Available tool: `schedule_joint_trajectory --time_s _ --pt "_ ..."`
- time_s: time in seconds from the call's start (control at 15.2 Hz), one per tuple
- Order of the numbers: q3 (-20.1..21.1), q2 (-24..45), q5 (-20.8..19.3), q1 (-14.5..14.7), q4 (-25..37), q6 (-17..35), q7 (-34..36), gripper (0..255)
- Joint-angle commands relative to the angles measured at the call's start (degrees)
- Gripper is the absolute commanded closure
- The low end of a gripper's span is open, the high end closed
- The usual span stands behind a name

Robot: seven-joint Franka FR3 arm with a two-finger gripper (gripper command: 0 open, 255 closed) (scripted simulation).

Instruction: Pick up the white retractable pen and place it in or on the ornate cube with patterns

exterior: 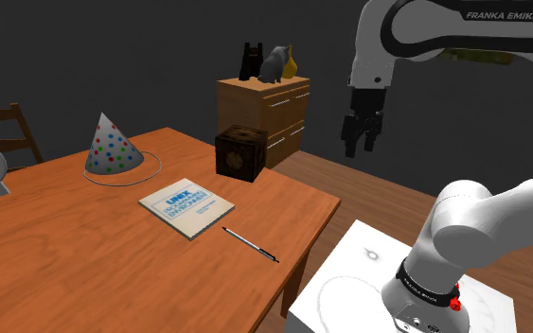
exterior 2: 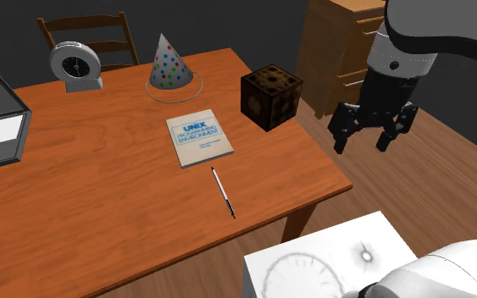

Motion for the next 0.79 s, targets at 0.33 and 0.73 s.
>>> schedule_joint_trajectory --time_s 0.33,0.73 --pt "2.5 3.3 4.1 2.7 -4.6 10.7 0.3 0" --pt "5.8 9.9 8.9 6.3 -7.6 24.0 -0.1 0"
